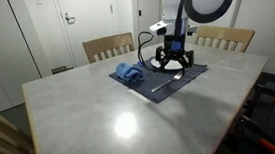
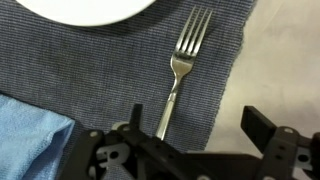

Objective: Place the fork on top of the white plate

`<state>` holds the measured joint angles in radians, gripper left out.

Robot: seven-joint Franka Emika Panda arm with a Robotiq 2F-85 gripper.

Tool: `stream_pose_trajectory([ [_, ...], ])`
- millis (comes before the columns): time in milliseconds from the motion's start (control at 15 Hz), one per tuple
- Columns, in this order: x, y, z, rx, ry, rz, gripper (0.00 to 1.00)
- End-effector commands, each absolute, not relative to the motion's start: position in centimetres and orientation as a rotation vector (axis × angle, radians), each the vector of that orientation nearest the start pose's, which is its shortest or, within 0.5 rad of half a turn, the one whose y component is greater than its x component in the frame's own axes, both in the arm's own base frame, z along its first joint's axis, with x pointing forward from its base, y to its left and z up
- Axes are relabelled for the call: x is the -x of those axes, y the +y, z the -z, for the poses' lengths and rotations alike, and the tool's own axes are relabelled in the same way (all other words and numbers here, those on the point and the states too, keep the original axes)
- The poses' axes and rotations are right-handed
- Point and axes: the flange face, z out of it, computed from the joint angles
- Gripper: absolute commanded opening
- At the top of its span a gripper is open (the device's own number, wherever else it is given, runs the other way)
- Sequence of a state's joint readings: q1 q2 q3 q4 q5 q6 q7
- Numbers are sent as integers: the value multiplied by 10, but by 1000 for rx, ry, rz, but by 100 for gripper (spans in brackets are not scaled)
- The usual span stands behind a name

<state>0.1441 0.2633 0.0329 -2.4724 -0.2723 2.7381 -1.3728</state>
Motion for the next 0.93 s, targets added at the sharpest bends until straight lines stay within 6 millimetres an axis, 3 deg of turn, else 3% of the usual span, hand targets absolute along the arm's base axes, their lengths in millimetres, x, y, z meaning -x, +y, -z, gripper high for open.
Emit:
stream_pose_trajectory([
  [0, -472, 93, -179, -1978, 2318, 84, 100],
  [867, -478, 91, -139, -2127, 2232, 23, 100],
])
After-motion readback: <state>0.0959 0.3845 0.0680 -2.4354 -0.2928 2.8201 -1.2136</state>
